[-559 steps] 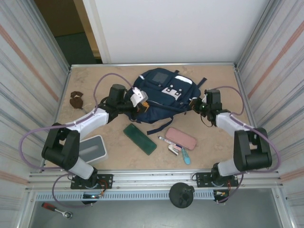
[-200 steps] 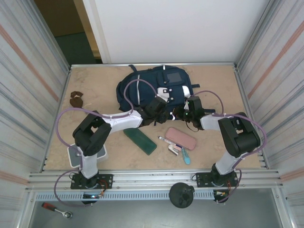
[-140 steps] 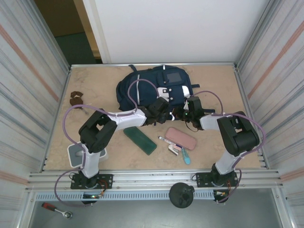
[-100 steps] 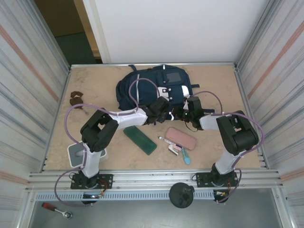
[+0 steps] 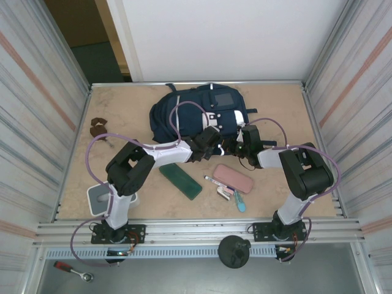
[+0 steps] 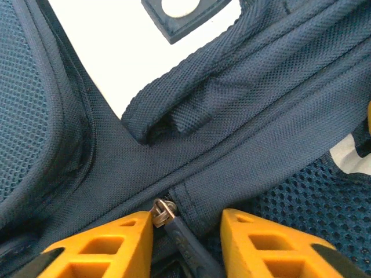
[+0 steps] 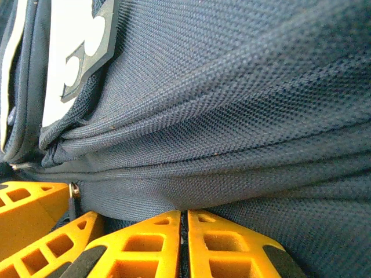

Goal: Pack the student bag

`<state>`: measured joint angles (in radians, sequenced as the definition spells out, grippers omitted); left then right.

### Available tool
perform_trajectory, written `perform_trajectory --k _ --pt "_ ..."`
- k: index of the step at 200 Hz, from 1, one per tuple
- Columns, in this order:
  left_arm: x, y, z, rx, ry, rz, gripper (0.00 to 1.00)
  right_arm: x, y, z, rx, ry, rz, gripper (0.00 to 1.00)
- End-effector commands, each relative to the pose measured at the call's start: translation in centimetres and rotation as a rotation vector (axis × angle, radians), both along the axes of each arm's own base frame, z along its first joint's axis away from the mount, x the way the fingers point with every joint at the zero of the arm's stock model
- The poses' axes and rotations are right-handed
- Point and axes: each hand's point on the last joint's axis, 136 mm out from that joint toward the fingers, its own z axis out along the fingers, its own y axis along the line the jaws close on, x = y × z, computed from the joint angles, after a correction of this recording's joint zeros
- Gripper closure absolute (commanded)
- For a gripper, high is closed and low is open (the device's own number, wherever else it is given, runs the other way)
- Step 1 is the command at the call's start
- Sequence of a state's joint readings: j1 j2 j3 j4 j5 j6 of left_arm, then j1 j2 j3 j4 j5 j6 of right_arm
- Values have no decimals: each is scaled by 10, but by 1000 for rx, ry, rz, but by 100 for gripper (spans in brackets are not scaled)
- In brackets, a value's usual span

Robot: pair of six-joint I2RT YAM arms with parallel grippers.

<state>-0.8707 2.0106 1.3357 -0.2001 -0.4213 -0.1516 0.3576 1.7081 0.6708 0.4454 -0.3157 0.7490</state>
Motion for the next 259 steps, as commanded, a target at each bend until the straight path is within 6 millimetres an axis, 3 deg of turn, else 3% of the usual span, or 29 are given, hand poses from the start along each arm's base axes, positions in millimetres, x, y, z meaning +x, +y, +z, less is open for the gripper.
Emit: perform_trajectory --k 1,73,109,150,214,259 --pt "1 -4 18 -9 -26 -10 71 -19 -9 -27 -41 104 -1 89" --pt "-2 -9 32 -45 -32 -39 87 -21 -17 -31 -56 111 -19 89" --pt "-5 -11 41 -96 -23 -63 87 -21 -26 -30 -60 111 -38 89" --pt "-5 -10 32 -154 45 -79 87 -21 -27 -31 -64 113 -39 89" --pt "1 -6 28 -222 98 -81 100 -20 -29 -31 -67 114 -43 90" --pt "6 5 23 -223 113 -64 100 -19 -32 -32 -66 115 -49 90"
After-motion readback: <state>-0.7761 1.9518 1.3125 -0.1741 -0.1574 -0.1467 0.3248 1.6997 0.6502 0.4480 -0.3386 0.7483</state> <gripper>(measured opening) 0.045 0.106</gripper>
